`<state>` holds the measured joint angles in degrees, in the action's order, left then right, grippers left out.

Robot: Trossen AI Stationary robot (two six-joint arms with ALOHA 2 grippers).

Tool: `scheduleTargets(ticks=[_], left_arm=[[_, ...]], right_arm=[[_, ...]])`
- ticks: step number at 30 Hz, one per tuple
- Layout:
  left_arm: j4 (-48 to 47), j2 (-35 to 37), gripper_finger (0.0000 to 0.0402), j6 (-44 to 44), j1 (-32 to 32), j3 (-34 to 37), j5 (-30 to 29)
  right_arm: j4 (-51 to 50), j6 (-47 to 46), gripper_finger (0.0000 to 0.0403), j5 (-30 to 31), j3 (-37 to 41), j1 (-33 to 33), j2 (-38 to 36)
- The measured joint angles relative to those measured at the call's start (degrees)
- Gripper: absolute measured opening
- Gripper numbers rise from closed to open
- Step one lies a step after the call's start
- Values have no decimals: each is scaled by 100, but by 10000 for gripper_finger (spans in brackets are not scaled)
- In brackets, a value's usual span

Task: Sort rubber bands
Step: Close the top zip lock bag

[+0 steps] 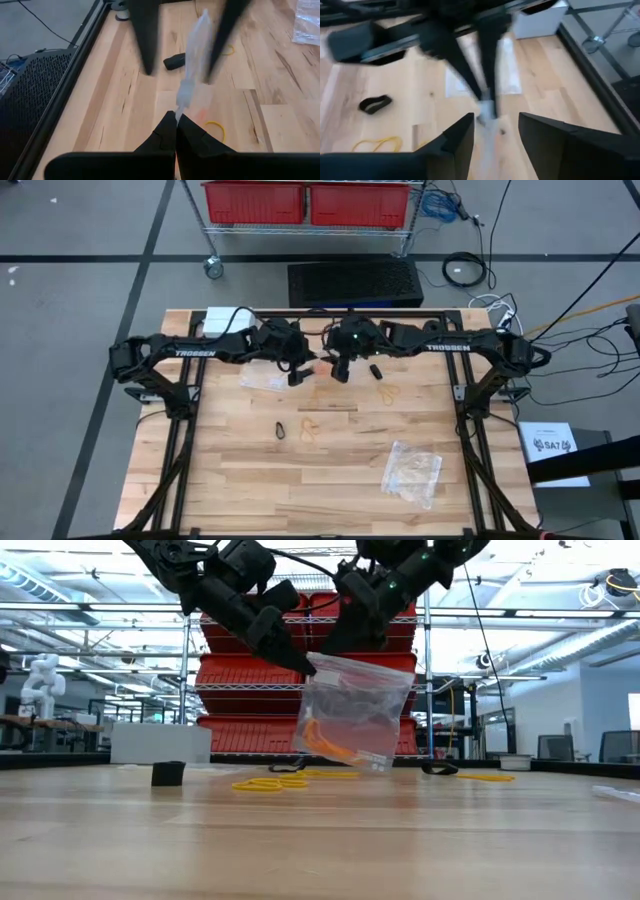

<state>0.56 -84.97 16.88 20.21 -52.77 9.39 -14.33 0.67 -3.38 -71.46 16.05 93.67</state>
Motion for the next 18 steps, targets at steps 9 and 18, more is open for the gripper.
scheduleTargets(ticks=[9, 18], left_arm=[[29, 4, 0, 2, 0, 0, -2], [43, 4, 0, 2, 0, 0, -2]], right_arm=[[213, -170, 132, -711, 0, 162, 75], [285, -152, 116, -729, 0, 162, 111]])
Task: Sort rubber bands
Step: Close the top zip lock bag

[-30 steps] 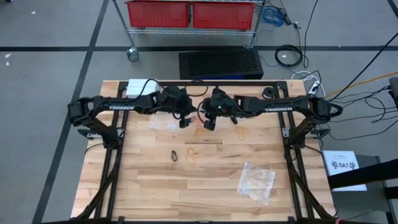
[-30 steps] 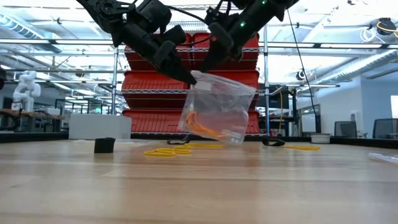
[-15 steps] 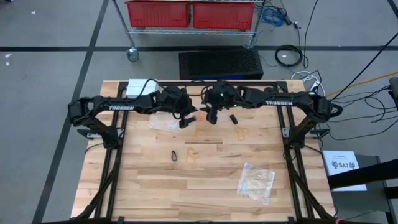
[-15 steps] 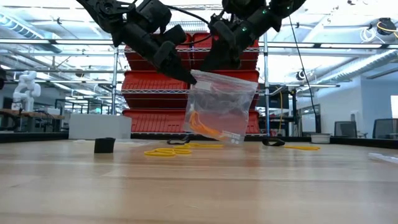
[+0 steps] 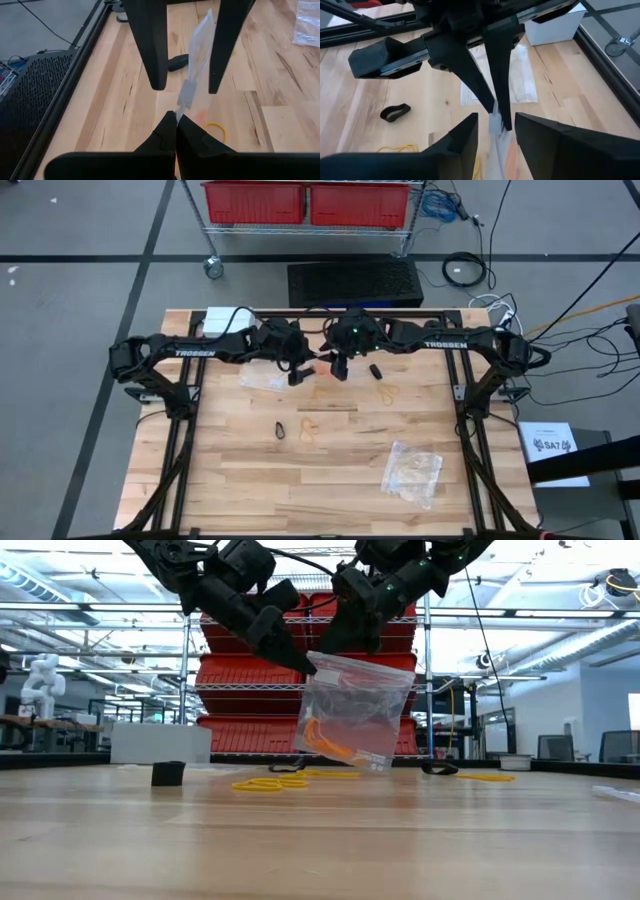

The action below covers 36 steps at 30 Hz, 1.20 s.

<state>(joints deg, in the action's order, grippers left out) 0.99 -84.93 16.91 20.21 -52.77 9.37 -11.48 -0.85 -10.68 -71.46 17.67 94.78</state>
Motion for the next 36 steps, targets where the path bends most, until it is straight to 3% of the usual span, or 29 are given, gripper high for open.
scheduleTargets(ticks=[9, 26, 36], left_arm=[[14, 0, 0, -7, 0, 0, -2], [143, 0, 0, -146, 2, 0, -4], [139, 0, 0, -165, 17, 2, -4]], right_arm=[[-18, 25, 75, 61, 0, -2, 11], [-121, 5, 85, 157, 0, -14, 17], [-256, -19, 9, 165, -11, -15, 17]])
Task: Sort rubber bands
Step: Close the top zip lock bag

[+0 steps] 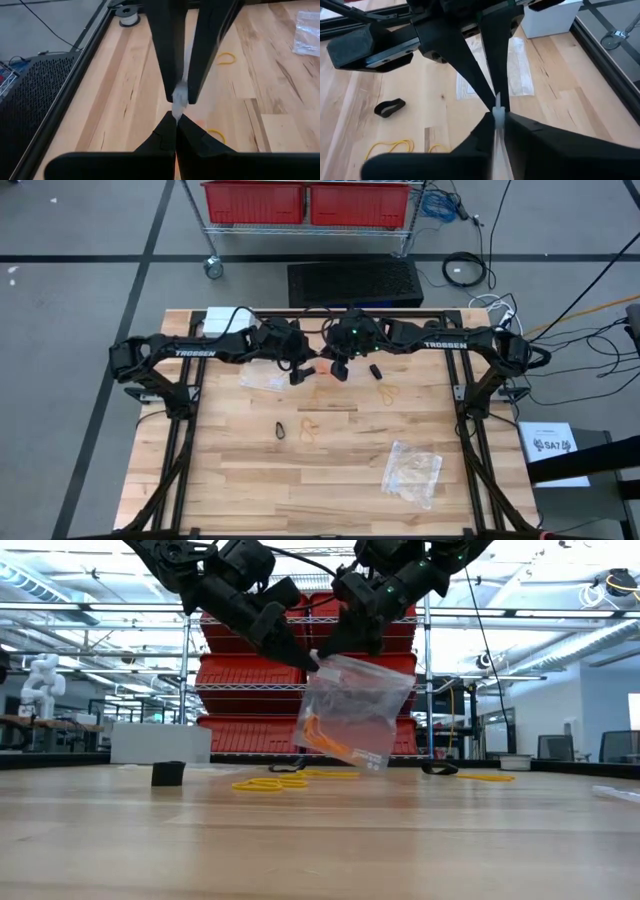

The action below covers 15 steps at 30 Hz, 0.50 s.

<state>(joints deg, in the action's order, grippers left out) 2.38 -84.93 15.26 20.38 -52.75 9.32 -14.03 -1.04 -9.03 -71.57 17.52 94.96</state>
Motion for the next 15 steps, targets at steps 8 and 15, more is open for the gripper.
scheduleTargets(ticks=[8, 15], left_arm=[[-3, 0, 0, -154, 152, -2, 15], [-16, 0, 0, -290, 236, 0, 28]], right_arm=[[-540, -105, 8, 82, -4, -11, -164], [-1255, -132, 6, 263, -4, -42, -370]])
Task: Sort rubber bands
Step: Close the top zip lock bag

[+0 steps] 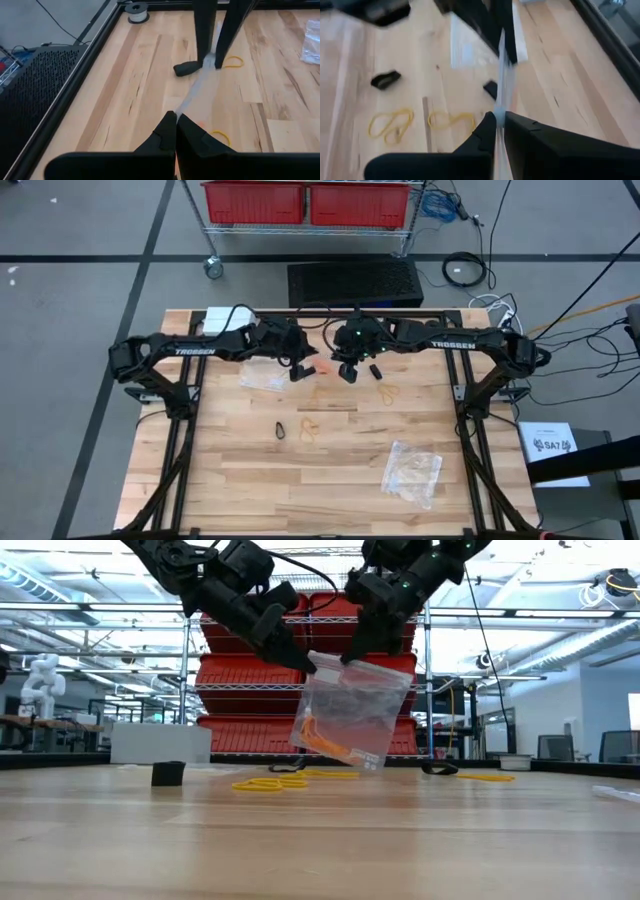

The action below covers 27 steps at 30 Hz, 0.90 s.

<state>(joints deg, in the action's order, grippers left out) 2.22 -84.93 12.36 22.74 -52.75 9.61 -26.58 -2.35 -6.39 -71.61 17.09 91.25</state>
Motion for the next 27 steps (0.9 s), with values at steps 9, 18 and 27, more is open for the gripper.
scheduleTargets(ticks=[9, 18, 27], left_arm=[[-20, 0, 0, -7, 18, 0, -24], [-36, 0, 0, -9, 18, 0, -81], [-85, 0, 0, -20, 17, 0, -111]], right_arm=[[-1095, -124, 6, 503, 2, -59, -154], [-1684, -150, 6, 532, 9, -137, -153], [-2127, -161, 7, 755, 11, -148, -152]])
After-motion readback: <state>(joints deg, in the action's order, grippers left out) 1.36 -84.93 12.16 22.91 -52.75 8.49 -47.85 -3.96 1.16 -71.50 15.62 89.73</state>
